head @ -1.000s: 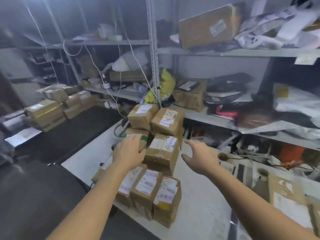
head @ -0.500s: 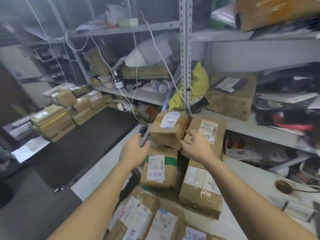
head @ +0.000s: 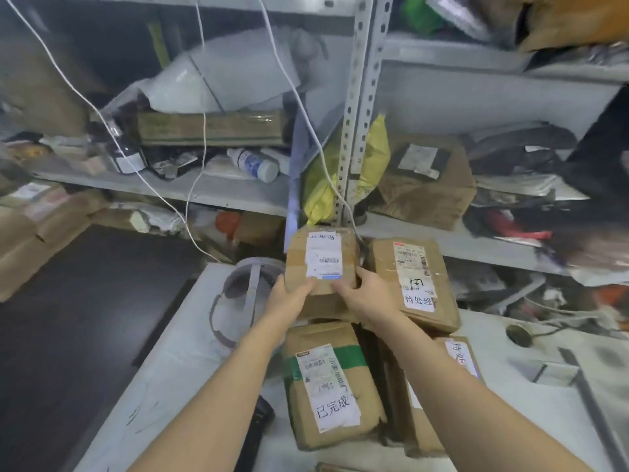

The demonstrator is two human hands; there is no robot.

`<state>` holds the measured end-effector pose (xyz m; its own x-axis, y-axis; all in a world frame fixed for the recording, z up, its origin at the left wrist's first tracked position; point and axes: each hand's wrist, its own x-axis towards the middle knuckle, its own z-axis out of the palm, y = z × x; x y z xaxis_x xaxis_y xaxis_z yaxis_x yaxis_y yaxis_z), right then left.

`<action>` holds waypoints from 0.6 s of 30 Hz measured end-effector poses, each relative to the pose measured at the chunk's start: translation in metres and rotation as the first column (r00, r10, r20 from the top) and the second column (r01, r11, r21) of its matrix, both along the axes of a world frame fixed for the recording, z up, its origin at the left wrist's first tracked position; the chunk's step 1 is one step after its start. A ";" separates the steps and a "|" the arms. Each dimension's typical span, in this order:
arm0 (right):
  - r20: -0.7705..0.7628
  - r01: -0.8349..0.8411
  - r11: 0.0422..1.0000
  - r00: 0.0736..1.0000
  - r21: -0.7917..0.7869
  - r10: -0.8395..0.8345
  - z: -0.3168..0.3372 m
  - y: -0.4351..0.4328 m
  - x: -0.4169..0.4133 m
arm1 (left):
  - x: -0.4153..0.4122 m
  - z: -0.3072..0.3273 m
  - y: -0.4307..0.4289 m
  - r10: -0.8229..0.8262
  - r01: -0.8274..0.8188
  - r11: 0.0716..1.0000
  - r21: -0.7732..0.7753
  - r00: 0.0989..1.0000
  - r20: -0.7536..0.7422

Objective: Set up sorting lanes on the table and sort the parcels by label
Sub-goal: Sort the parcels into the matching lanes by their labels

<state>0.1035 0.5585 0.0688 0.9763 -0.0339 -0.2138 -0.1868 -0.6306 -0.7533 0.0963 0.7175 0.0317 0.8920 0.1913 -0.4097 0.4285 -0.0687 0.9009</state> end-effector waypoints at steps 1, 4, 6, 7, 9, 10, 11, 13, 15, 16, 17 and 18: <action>-0.011 0.023 0.999 1.000 0.035 -0.023 0.001 0.003 -0.002 | -0.002 -0.002 0.002 0.004 -0.003 1.000 -0.022 1.000 0.022; 0.018 0.055 0.991 0.998 0.126 -0.057 0.002 0.012 -0.013 | -0.009 -0.002 0.011 0.013 -0.006 0.998 -0.067 0.994 0.108; 0.069 0.060 0.978 0.995 0.197 -0.075 0.004 0.019 -0.023 | -0.014 0.005 0.018 0.018 -0.004 0.996 -0.088 0.988 0.155; 0.095 0.062 0.969 0.992 0.239 -0.086 0.005 0.021 -0.027 | -0.017 0.010 0.021 0.026 -0.008 0.996 -0.093 0.983 0.184; 0.137 0.053 0.951 0.986 0.306 -0.099 0.011 0.023 -0.037 | -0.026 0.022 0.024 0.032 -0.009 0.995 -0.095 0.968 0.250; 0.157 0.048 0.945 0.982 0.324 -0.104 0.017 0.022 -0.043 | -0.030 0.027 0.025 0.027 -0.003 0.996 -0.086 0.958 0.286; 0.177 0.041 0.940 0.978 0.338 -0.106 0.023 0.021 -0.049 | -0.034 0.032 0.024 0.022 0.003 0.997 -0.078 0.947 0.321; 0.212 0.032 0.934 0.970 0.357 -0.115 0.033 0.013 -0.061 | -0.045 0.042 0.020 0.008 0.016 0.998 -0.061 0.930 0.368; 0.230 0.039 0.927 0.964 0.374 -0.133 0.041 0.002 -0.076 | -0.058 0.050 0.010 -0.023 0.038 0.999 -0.029 0.915 0.402; 0.233 0.040 0.923 0.962 0.382 -0.139 0.045 -0.006 -0.085 | -0.067 0.056 0.002 -0.039 0.048 0.999 -0.011 0.906 0.421; 0.244 0.037 0.920 0.959 0.390 -0.142 0.049 -0.015 -0.095 | -0.076 0.061 -0.007 -0.046 0.051 0.999 0.002 0.898 0.438; 0.261 0.032 0.920 0.955 0.391 -0.144 0.053 -0.025 -0.105 | -0.087 0.066 -0.017 -0.049 0.051 0.999 0.009 0.888 0.456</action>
